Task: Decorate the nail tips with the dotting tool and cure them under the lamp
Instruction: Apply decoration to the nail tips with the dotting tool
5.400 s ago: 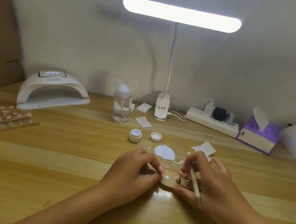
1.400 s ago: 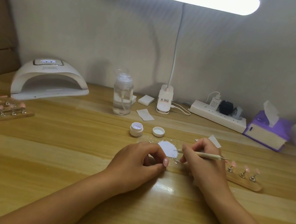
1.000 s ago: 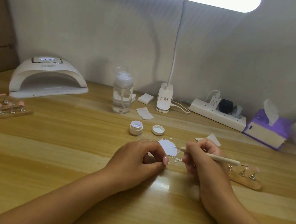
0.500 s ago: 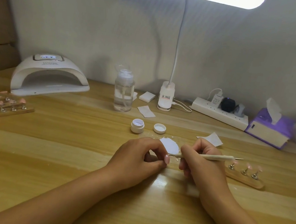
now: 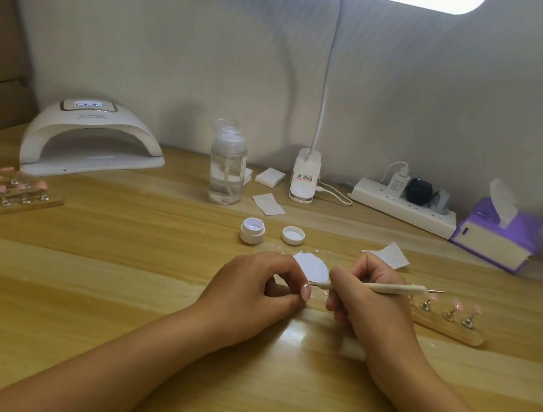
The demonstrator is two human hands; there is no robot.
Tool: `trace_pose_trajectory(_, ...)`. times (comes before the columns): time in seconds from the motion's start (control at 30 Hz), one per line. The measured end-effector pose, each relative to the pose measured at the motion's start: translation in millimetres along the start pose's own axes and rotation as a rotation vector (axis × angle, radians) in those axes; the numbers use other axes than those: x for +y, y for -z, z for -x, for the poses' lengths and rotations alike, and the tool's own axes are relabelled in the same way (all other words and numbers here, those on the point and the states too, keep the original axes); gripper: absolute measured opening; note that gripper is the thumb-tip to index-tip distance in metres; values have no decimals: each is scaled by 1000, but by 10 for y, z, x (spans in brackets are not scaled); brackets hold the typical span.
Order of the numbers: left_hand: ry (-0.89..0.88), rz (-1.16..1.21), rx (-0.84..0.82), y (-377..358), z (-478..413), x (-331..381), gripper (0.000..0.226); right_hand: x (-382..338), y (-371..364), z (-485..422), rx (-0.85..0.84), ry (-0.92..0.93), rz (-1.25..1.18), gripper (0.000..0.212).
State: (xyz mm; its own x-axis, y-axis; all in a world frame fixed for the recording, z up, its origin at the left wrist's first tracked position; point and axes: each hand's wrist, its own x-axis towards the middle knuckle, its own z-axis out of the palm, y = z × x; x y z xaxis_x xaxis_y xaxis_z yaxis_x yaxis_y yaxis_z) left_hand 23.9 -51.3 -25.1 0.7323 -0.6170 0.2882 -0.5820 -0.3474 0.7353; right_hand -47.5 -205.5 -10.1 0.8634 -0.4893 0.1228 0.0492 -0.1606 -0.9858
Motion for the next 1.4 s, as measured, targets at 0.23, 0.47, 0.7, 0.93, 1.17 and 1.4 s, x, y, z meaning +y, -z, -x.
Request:
trace_pose_trajectory(0.23, -4, 0, -1, 3, -2, 4, 10, -3, 0, 3, -5, -4, -2, 18)
trace_pose_trajectory(0.47, 3, -15, -3, 6, 7, 18, 11, -7, 2, 8, -14, -14, 12, 18)
trace_pose_trajectory(0.7, 16, 13, -5, 10, 7, 34, 10, -36, 22, 20, 33, 27, -184, 28)
trace_pose_trajectory(0.93, 17, 53, -18, 17, 7, 38, 11, -140, 49, 44, 15, 113, -298, 27)
trace_pose_trajectory(1.17, 21, 57, -25, 14, 12, 38, 17, -59, 100, -19, 57, 99, -146, 17)
trace_pose_trajectory(1.4, 18, 58, -31, 20, 14, 48, 14, 88, 108, -98, 118, 6, 93, 17)
